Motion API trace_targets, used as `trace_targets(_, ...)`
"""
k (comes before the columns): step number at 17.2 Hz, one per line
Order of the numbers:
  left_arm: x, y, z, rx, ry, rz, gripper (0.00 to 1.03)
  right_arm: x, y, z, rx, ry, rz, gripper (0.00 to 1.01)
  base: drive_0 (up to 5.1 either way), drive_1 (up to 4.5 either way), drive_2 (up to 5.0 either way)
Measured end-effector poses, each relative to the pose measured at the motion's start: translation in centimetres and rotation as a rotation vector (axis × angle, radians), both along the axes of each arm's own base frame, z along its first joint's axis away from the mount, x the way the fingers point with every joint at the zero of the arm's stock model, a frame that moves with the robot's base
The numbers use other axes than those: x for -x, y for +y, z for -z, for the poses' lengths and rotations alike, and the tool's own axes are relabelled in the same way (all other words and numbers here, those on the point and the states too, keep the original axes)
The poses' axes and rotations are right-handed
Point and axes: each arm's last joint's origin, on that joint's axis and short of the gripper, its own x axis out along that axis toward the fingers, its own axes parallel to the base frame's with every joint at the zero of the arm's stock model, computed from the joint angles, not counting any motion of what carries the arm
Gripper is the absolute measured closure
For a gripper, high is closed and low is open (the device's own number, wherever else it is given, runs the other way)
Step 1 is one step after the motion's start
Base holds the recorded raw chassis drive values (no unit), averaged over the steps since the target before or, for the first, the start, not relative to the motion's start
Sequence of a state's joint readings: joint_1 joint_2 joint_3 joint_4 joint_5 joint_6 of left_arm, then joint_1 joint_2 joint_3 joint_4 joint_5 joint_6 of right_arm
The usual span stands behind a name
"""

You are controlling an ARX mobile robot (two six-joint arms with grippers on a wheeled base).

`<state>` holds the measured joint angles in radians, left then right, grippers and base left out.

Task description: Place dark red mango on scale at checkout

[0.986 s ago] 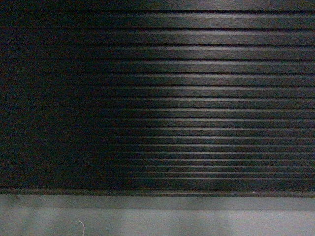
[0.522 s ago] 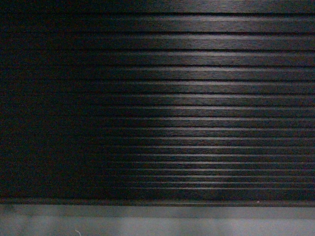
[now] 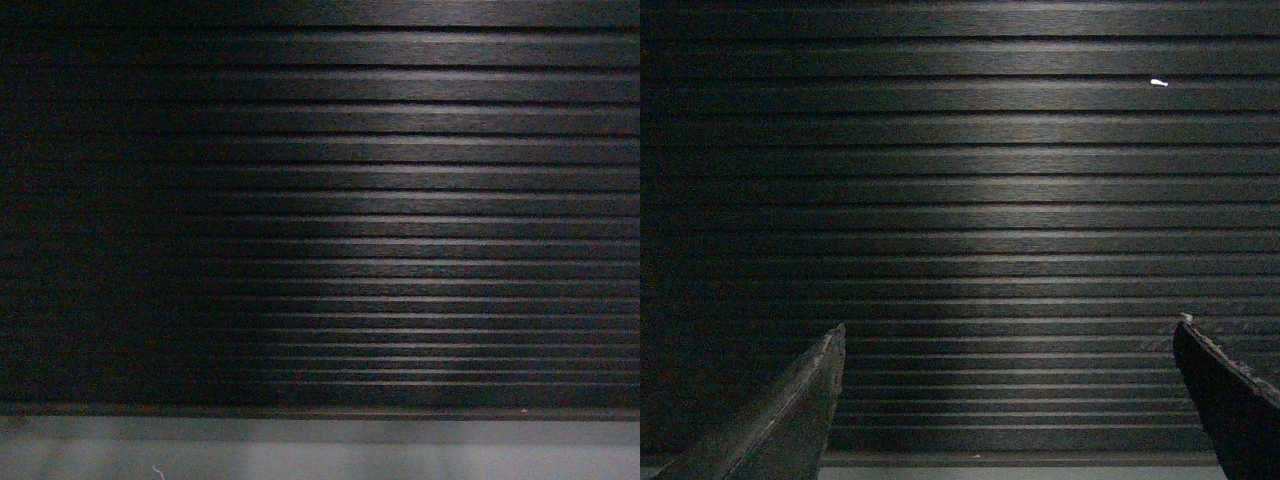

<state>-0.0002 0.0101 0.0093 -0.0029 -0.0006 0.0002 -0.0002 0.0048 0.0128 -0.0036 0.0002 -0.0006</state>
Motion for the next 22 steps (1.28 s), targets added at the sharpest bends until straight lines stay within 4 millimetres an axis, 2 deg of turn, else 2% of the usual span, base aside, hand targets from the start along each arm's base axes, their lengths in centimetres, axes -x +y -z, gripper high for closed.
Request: trace_targets(22,0.0,0.0,0.0,0.0,0.0,0.001,0.05,0.0,0.0,0.01,-0.001,0.002,0.0,0.03,0.0,0.0,0.0)
